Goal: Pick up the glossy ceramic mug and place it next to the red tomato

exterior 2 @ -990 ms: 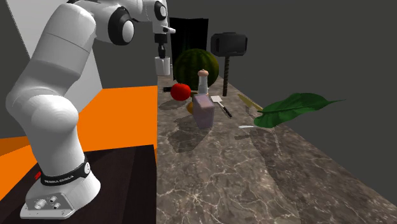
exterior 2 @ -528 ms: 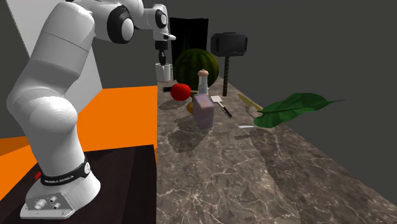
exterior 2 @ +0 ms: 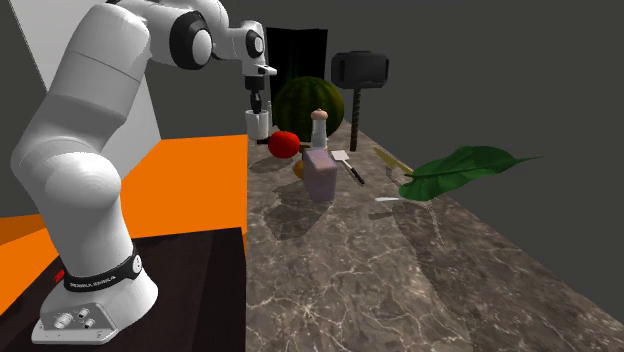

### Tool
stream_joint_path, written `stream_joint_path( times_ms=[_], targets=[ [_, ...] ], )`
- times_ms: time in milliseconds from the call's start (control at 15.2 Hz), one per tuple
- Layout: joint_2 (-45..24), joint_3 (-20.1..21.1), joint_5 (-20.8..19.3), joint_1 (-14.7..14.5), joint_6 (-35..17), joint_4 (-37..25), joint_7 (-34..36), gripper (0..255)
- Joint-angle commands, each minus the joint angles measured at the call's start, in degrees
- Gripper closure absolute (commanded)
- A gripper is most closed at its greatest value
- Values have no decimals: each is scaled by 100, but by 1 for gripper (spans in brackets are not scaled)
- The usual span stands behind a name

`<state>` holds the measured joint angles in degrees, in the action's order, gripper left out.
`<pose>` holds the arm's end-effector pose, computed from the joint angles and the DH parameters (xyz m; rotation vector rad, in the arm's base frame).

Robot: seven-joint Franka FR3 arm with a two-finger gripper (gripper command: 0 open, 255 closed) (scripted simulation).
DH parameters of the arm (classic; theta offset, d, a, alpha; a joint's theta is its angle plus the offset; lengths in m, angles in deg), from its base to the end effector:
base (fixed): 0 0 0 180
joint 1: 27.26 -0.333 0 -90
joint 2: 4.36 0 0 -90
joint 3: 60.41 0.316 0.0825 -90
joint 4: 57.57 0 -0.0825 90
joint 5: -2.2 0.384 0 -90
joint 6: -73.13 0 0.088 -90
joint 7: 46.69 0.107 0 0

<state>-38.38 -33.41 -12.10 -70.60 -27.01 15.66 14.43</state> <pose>0.3285 0.6277 0.4273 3.0805 0.2324 -0.0613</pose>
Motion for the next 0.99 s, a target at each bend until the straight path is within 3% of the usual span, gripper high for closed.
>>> stream_joint_path(
  times_ms=[0, 660, 924],
  targets=[
    [10, -5, -4, 32, -161, 170, 6, 255],
    [-185, -69, -107, 67, -878, 718, 82, 255],
    [-185, -69, -107, 67, -878, 718, 82, 255]
  ],
)
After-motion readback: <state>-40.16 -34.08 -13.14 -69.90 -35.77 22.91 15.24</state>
